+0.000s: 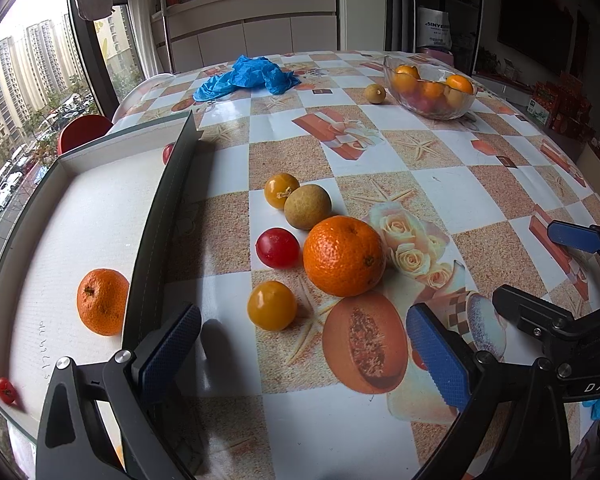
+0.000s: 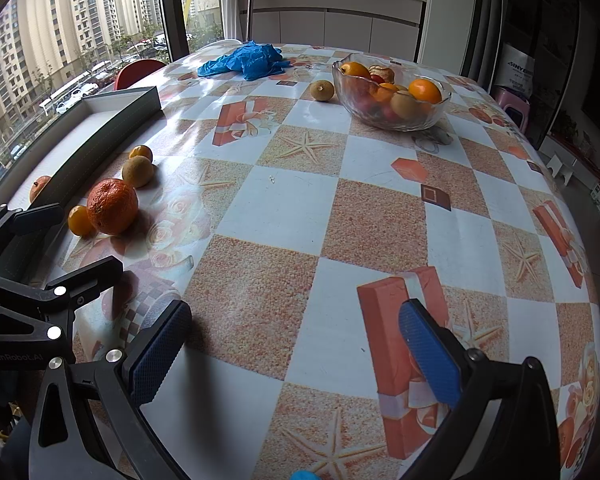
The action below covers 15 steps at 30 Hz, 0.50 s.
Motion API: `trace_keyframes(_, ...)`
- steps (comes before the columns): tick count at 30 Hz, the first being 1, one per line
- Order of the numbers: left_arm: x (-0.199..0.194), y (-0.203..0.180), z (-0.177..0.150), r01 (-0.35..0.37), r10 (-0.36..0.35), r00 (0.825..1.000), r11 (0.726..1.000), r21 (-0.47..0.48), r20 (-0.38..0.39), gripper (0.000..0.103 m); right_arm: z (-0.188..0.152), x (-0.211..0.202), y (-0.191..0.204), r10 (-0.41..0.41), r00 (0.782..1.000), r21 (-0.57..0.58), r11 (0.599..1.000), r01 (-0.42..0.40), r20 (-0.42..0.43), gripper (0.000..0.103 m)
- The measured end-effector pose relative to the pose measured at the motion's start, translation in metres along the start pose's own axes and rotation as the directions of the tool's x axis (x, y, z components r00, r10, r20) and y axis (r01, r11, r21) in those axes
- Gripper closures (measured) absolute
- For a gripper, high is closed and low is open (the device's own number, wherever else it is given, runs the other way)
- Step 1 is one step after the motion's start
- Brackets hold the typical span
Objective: Organize fruits
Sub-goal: 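Move both open tools back toward the loose fruits on the table, then close the left tool on a small yellow fruit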
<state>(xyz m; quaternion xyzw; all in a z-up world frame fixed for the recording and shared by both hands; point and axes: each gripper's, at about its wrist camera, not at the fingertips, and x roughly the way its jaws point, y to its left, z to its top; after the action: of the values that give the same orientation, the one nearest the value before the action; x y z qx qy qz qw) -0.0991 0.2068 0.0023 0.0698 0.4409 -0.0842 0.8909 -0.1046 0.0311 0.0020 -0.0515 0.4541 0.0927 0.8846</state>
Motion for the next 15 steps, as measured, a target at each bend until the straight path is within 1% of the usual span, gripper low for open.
trace_keyframes(5,0.0037,0.0010,0.0076,0.031,-0.030,0.999,0.999,0.016,-0.045,0.000,-0.0001,-0.0002,0.0000,0.000,1.000,0.000,1.000,0.000,0.000,0.000)
trace_keyframes(8,0.0043,0.0017,0.0086,0.033,-0.033,0.998,0.999,0.013,-0.052,0.001,-0.0001,-0.0002,-0.0001,0.001,1.000,0.000,1.000,-0.001,0.001,0.000)
trace_keyframes(9,0.0036,0.0021,0.0085,0.031,-0.030,0.999,0.999,0.009,-0.046,0.003,-0.0001,-0.0001,0.0000,0.001,1.000,0.000,1.000,-0.001,0.001,0.000)
trace_keyframes(11,0.0023,0.0046,0.0093,0.042,-0.042,0.998,0.999,-0.008,-0.039,0.018,-0.0002,-0.0002,0.0001,0.000,1.000,0.000,1.000,0.000,0.001,0.000)
trace_keyframes(13,0.0019,0.0067,0.0106,0.040,-0.041,0.998,0.999,-0.023,-0.042,0.022,-0.0002,-0.0002,0.0000,0.000,1.000,0.000,1.000,0.000,0.001,0.000)
trace_keyframes(15,0.0017,0.0066,0.0106,0.040,-0.041,0.998,0.999,-0.021,-0.043,0.023,-0.0004,-0.0003,0.0000,0.000,1.000,0.000,1.000,0.000,0.001,0.000)
